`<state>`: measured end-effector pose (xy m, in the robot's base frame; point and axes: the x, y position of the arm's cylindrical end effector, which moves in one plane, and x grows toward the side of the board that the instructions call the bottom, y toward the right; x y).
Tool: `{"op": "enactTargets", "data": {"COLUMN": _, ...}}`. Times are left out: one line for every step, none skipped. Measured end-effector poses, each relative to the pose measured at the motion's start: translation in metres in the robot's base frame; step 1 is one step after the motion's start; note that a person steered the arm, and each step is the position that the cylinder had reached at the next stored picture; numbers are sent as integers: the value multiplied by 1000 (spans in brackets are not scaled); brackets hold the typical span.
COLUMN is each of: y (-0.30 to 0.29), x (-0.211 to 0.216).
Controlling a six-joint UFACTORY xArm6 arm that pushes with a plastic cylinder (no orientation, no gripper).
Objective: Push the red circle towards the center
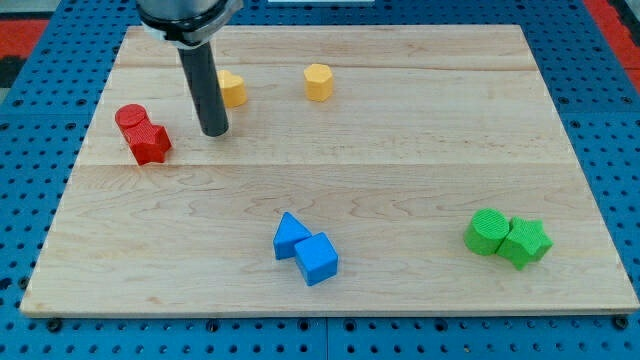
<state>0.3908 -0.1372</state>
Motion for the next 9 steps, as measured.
{"op": "enactTargets", "data": {"y": -14, "x": -9}}
{"op": "enactTargets", "data": {"y": -34, "x": -22}}
{"op": "enactTargets", "data": {"y": -60, "x": -32}}
{"op": "enactTargets", "data": {"y": -91, "x": -44}}
{"op": "enactTargets", "data": {"y": -116, "x": -51}}
{"op": "enactTargets", "data": {"y": -129, "x": -40}}
{"op": "enactTargets", "data": {"y": -131, "x": -16}}
{"op": "enactTargets", "data": {"y": -131, "x": -11}}
{"op": "enactTargets", "data": {"y": -130, "x": -5}}
